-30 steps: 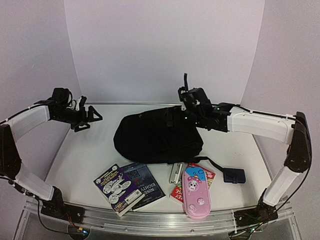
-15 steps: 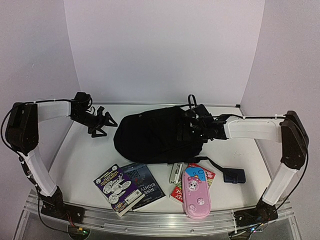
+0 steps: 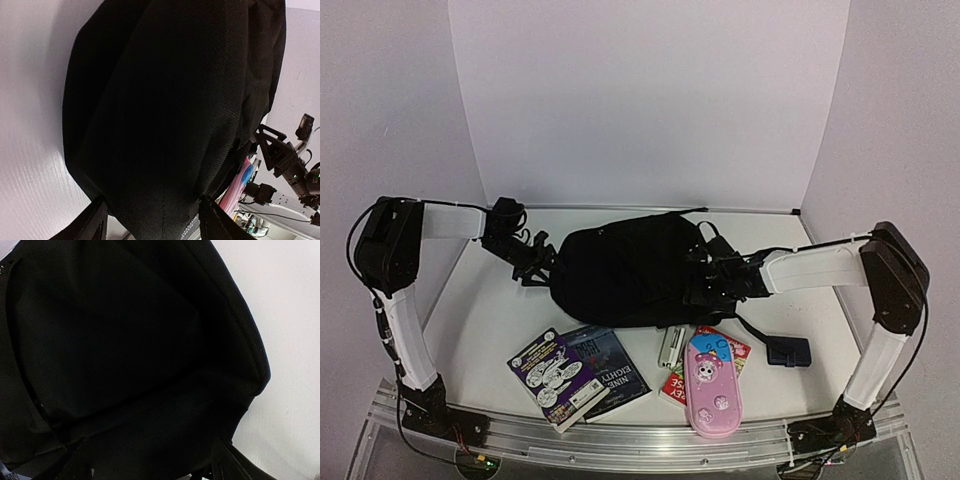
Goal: Pack the student bag
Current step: Adjust the student bag at the center of the board.
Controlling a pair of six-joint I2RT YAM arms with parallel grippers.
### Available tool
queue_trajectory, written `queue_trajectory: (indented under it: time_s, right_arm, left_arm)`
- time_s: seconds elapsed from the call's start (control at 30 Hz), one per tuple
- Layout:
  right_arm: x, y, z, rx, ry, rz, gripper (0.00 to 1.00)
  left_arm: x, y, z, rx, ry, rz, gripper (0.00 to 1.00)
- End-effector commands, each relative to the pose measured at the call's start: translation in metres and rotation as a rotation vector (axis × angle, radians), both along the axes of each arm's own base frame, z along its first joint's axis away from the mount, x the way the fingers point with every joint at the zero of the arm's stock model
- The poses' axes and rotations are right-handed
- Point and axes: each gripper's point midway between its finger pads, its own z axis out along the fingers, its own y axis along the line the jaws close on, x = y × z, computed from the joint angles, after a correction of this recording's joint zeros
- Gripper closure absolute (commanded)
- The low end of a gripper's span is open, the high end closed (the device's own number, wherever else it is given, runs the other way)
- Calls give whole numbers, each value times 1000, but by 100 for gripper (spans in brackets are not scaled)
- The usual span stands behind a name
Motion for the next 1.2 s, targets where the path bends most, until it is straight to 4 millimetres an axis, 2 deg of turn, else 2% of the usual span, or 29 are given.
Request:
queue_trajectory:
  time_s: [0.0, 0.1, 0.17, 0.23, 0.3, 0.4, 0.5, 0.67, 0.73, 0.8, 0.87, 0.97, 1.07, 1.17]
  right_arm:
    - [21, -5, -12, 18, -27, -56, 27]
    - [39, -3, -8, 69, -59, -48, 28]
    - [56, -8, -4, 94, -86, -55, 29]
    - [75, -11, 6, 109, -135, -51, 30]
    - [91, -14, 13, 93, -166, -40, 30]
    - [112, -18, 35, 76, -225, -32, 30]
    - [117, -17, 68, 65, -273, -16, 28]
    - [105, -13, 118, 140, -308, 12, 24]
    - [98, -2, 135, 222, -305, 48, 23]
    - [89, 13, 145, 302, -286, 85, 23]
    - [80, 28, 150, 345, -273, 106, 23]
    - [65, 54, 152, 384, -257, 135, 23]
    - [54, 79, 148, 421, -236, 164, 23]
    - [41, 100, 139, 448, -207, 181, 24]
  left_arm:
    - [-5, -26, 11, -49, -25, -86, 44]
    - [-23, -50, 14, -90, -24, -178, 50]
    - [-36, -66, 17, -131, -11, -236, 55]
    - [-50, -82, 22, -176, -6, -300, 60]
    - [-64, -97, 29, -201, -15, -363, 61]
    - [-81, -110, 39, -204, -47, -443, 61]
    - [-83, -107, 53, -177, -103, -448, 58]
    - [-63, -90, 89, -47, -288, -375, 47]
    - [-49, -82, 106, 13, -359, -329, 41]
    - [-27, -71, 112, 95, -404, -270, 35]
    - [-4, -59, 107, 168, -397, -204, 27]
    - [25, -46, 87, 191, -326, -124, 22]
    - [41, -46, 69, 132, -247, -105, 19]
    - [48, -56, 58, 84, -215, -120, 17]
